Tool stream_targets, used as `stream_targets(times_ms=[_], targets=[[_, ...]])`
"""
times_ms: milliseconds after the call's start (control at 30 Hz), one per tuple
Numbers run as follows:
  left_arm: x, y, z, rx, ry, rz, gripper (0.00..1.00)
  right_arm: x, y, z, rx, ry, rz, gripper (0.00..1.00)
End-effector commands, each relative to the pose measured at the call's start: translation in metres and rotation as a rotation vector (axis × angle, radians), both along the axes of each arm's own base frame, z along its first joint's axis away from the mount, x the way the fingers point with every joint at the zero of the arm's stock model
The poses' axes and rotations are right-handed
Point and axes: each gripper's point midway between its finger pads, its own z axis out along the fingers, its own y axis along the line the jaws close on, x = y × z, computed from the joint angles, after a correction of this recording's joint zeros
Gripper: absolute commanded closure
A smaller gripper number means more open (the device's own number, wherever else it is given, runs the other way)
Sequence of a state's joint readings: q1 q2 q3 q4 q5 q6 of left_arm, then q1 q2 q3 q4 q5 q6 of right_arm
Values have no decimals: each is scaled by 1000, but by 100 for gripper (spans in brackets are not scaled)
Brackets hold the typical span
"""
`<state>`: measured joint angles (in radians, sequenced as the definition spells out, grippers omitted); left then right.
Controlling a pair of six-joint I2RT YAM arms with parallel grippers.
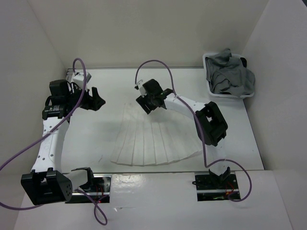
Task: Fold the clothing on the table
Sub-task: Flatten the skirt out
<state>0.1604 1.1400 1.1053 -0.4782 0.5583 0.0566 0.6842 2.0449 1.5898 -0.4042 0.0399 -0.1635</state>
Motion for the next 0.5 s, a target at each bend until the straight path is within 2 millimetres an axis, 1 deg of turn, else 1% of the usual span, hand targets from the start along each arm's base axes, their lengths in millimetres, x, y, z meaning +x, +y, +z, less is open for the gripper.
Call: stream_targets(times_ms=[0,33,100,133,200,233,300,333,400,433,467], targets=[[-1,-4,9,5,-56,-37,19,10,-14,30,-7,-75,-31,30],[-1,-4,9,5,-56,-37,19,14,-16,38,17,-87,-33,30],[0,-5,7,-2,-48,-45,19,6,-14,31,17,-54,3,30],[0,-5,7,-2,-48,-45,19,4,-20,22,-3,-27,8,30],[1,-5,4,-3,-39,-45,19,1,-20,9,-19,6,15,30],[1,-5,4,-3,-39,-45,19,-1,-22,-4,-44,29,22,30],[1,-5,4,-3,-39,-45,19,-3,-21,-16,-51,55,30,29],[0,-5,7,-2,-47,-45,19,-3,-19,-26,-53,74,37,29],[0,-5,7,-2,-48,-45,19,-7,-19,-37,-65,103,43,29],[0,-5,7,-2,-48,-45,19,-8,-20,-47,-77,119,43,29],[0,-5,7,-2,-48,-45,19,-8,-20,-47,-77,119,43,29]])
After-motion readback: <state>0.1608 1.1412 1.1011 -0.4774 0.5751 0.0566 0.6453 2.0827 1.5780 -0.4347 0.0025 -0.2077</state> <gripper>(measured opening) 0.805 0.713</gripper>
